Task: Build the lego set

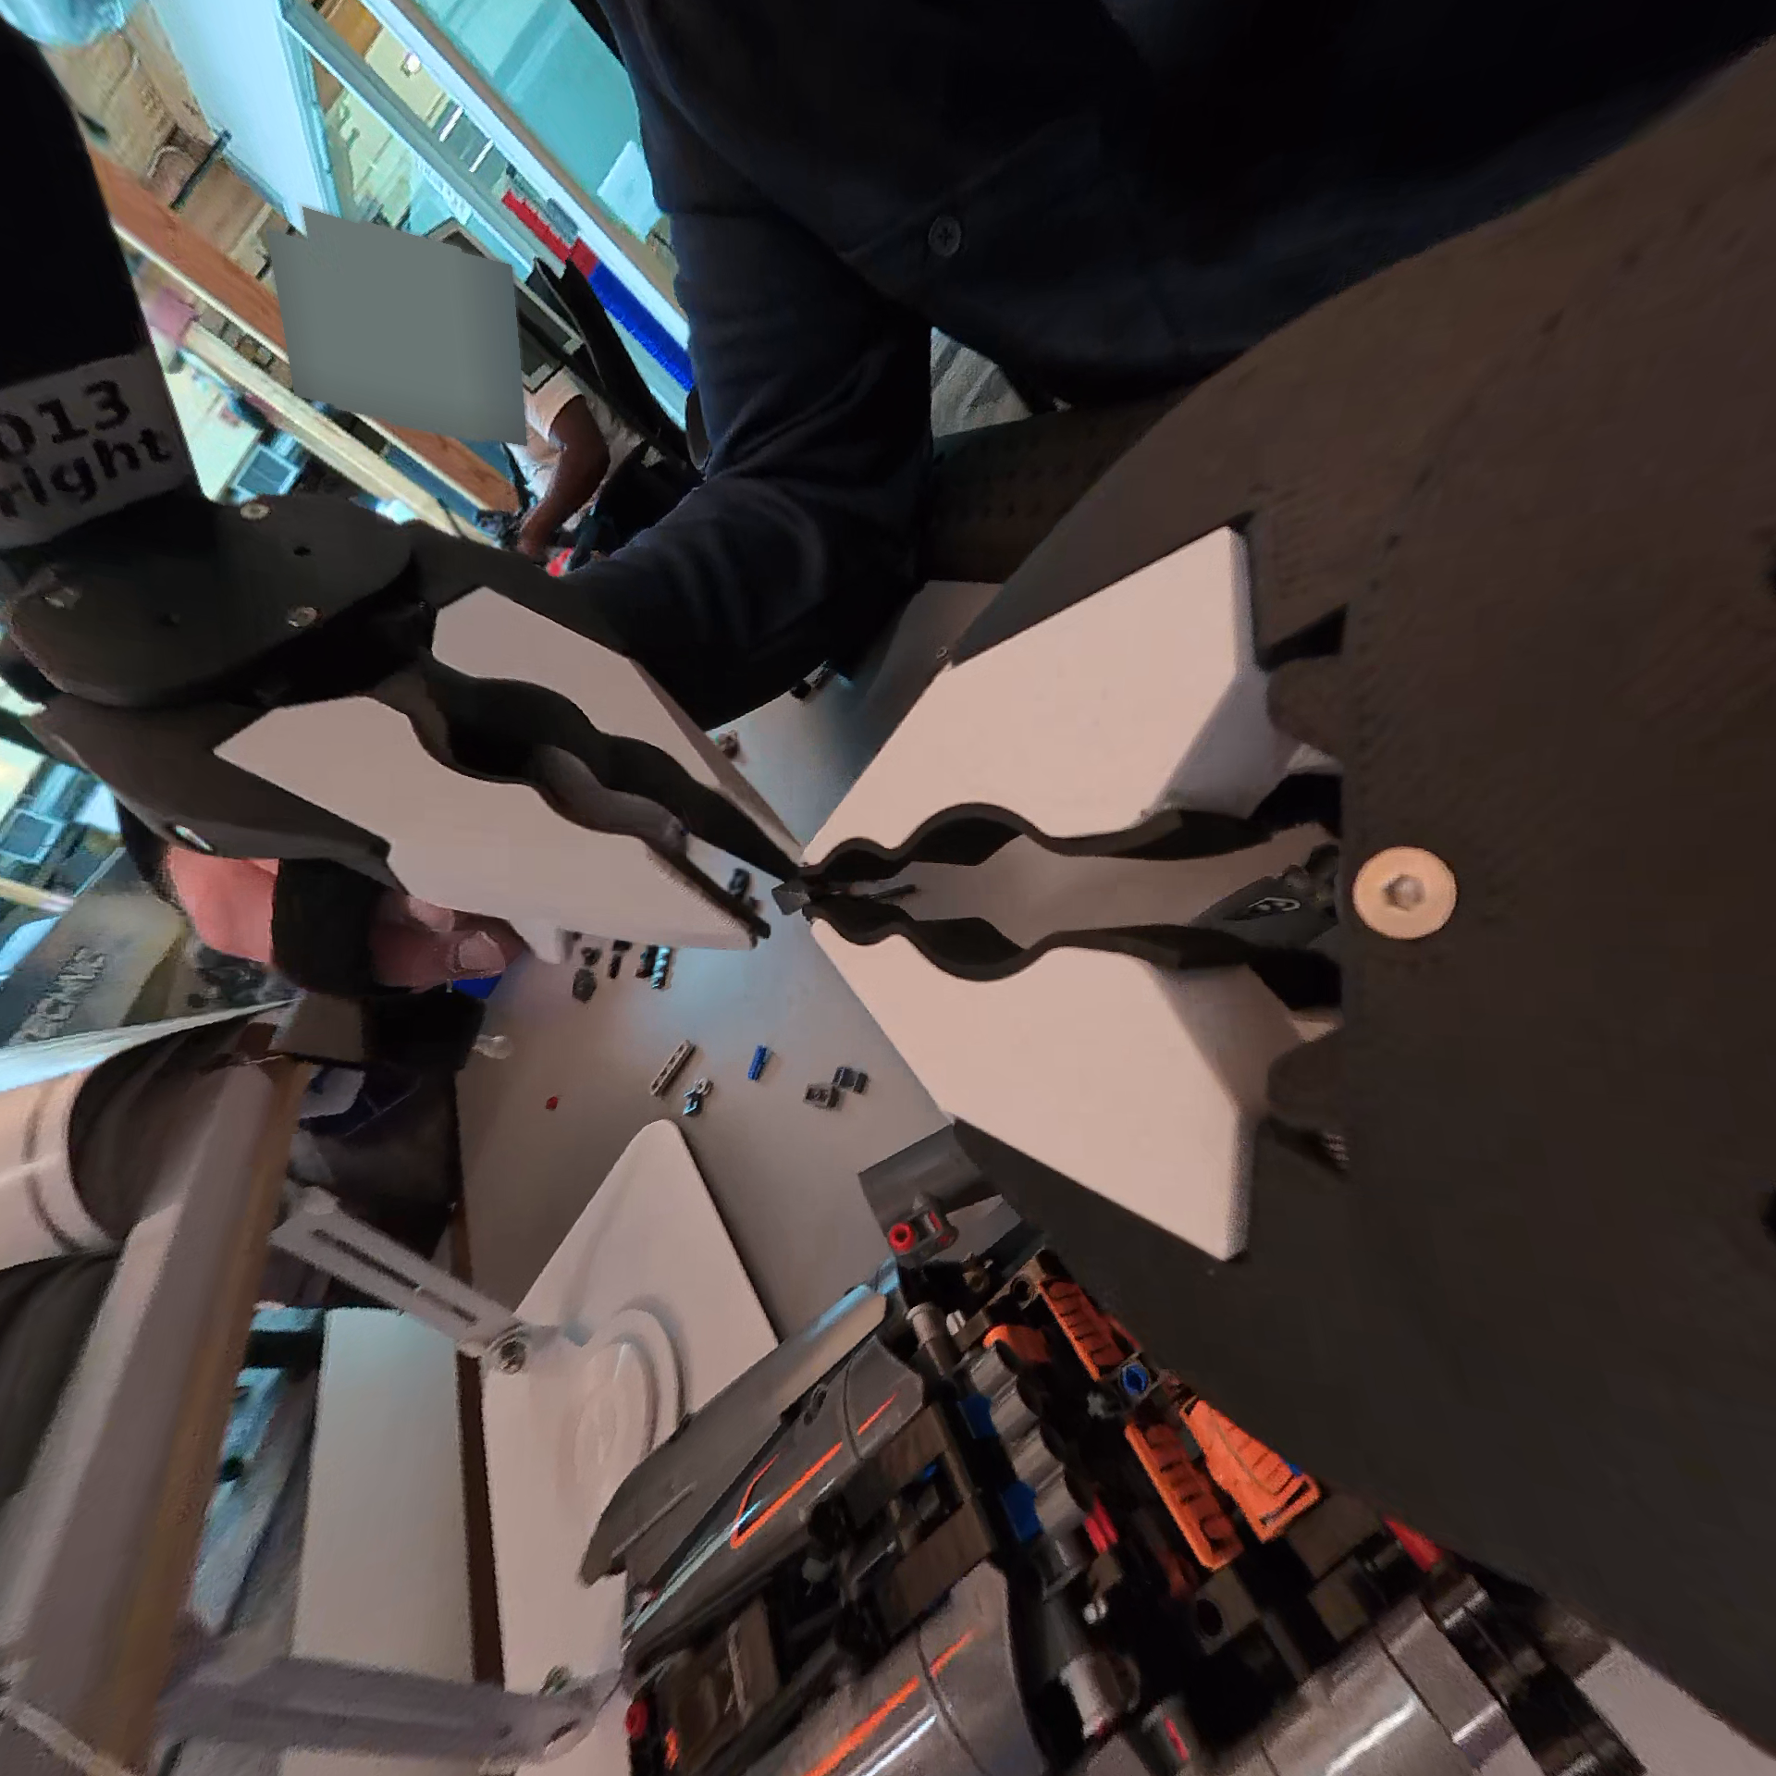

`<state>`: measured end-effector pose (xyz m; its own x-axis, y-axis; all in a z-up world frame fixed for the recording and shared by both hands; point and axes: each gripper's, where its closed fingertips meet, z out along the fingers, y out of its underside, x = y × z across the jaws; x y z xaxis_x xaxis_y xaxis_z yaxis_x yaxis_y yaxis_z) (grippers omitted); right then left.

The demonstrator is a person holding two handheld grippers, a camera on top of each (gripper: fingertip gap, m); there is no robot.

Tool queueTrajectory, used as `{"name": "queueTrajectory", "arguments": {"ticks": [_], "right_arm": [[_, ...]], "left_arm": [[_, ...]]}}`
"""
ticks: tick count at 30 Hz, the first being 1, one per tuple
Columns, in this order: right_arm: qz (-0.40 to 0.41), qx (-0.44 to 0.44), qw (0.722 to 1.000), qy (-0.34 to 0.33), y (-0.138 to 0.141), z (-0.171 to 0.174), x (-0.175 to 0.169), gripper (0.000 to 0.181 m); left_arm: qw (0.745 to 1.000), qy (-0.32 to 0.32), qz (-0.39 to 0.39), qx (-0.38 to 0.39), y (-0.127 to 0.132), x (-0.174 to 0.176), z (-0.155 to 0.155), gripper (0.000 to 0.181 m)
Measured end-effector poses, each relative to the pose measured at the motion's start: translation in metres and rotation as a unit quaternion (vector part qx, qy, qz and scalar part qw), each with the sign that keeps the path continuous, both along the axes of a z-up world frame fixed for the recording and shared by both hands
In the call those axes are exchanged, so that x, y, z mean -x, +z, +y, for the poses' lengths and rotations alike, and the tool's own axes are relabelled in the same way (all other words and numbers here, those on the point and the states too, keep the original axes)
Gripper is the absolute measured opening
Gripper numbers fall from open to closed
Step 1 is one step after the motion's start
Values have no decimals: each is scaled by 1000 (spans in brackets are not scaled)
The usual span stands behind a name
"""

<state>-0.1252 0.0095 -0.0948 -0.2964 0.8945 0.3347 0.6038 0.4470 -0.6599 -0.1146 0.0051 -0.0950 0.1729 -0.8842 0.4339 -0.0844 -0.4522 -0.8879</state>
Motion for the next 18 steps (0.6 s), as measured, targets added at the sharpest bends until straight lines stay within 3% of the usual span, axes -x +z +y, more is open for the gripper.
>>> {"name": "queueTrajectory", "arguments": {"ticks": [6, 11, 18], "right_arm": [[39, -25, 998, -35, 19, 11, 7, 20], [91, -62, 992, -66, 40, 17, 20, 15], [142, -97, 979, -106, 57, 25, 34, 15]], "left_arm": [[995, 63, -64, -31, 27, 10, 16, 1], [982, 118, -135, -57, 56, 23, 25, 0], [971, 156, -167, -75, 67, 28, 30, 1]]}}
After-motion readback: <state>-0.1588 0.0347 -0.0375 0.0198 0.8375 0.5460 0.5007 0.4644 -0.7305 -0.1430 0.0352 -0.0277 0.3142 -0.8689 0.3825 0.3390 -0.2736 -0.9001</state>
